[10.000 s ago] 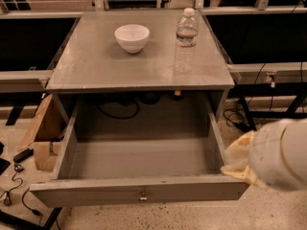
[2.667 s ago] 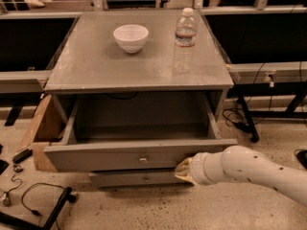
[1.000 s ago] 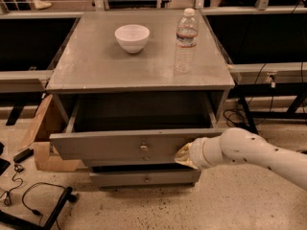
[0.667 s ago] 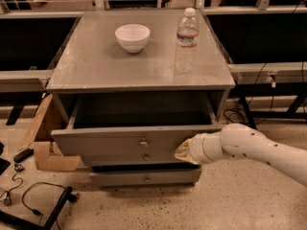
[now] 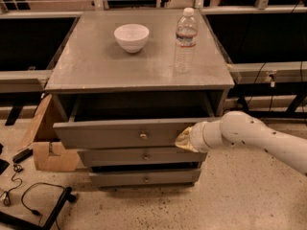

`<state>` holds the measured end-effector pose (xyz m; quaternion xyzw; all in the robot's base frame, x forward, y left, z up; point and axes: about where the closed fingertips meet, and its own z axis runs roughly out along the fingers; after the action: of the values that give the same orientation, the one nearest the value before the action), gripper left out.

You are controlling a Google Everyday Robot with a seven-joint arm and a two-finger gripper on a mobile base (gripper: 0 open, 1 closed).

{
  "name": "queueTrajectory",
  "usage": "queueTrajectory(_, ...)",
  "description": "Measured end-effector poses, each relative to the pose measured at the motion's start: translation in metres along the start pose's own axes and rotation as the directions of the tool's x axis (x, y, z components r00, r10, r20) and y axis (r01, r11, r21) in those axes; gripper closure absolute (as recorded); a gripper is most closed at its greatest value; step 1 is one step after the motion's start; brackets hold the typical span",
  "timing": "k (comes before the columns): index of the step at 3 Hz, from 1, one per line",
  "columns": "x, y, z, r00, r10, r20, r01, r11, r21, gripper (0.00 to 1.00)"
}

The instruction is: Close top drawer

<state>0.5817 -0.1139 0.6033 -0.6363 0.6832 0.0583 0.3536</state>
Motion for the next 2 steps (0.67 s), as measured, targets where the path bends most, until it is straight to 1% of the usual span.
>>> queueTrajectory(1,-0.0022,-0.0279,-0.0004,1.000,-0.009,0.000,0.009,0.9997,0.023,1.00)
queueTrajectory(2,-0.0033,-0.0356,-0.0017,1.000,-0.012,-0.001,0.012,0.9995,0.030,1.00)
